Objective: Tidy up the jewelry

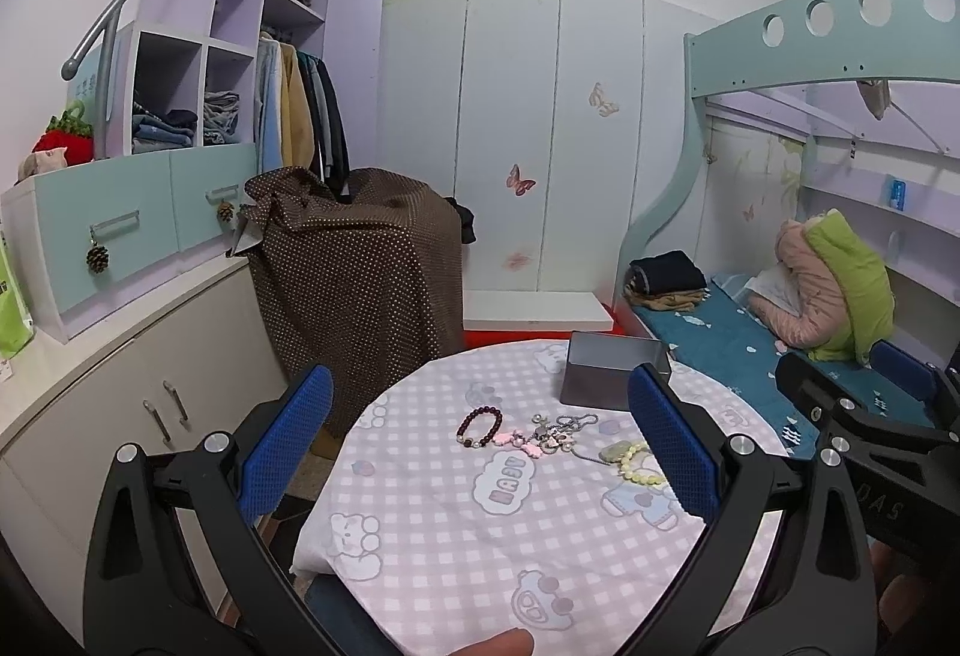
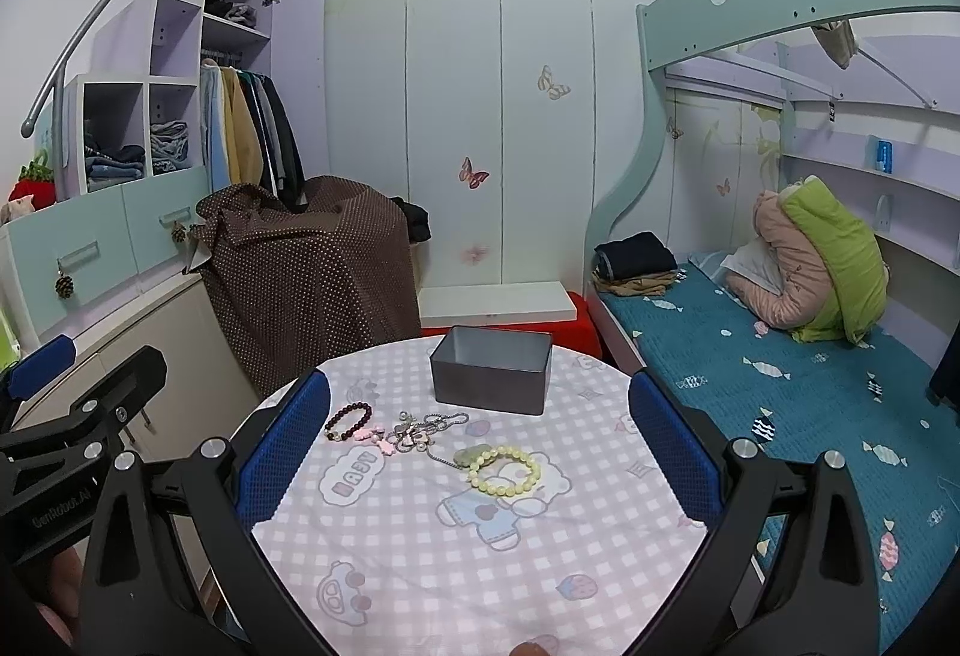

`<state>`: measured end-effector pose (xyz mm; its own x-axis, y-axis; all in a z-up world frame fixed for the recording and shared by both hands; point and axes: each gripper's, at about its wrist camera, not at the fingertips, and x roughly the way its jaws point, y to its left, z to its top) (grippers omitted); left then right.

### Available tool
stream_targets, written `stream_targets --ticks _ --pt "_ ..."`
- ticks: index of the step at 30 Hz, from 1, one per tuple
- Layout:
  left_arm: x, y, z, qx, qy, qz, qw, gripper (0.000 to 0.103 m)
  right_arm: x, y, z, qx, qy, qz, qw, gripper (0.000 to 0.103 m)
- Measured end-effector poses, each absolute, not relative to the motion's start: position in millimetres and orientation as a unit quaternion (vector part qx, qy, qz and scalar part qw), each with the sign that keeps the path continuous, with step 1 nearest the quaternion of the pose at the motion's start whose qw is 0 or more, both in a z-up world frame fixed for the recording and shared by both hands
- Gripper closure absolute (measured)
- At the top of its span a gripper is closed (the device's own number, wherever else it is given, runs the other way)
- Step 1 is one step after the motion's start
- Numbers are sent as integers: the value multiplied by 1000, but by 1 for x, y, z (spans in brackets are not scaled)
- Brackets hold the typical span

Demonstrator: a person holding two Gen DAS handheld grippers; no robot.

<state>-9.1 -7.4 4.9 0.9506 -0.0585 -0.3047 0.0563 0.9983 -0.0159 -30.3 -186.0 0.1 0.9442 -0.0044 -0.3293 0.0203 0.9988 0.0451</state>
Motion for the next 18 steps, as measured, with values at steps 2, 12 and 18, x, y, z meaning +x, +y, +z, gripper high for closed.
stream_targets --ticks 2,12,18 --pt "-9 -6 3 -4 155 -30 987 5 -30 -186 0 25 166 -7 986 7" --pt "-9 -8 3 -5 156 -31 987 5 -31 -190 2 26 165 -9 986 7" --pt "-8 -9 2 -11 153 -30 988 5 -31 -190 3 25 164 -9 986 7"
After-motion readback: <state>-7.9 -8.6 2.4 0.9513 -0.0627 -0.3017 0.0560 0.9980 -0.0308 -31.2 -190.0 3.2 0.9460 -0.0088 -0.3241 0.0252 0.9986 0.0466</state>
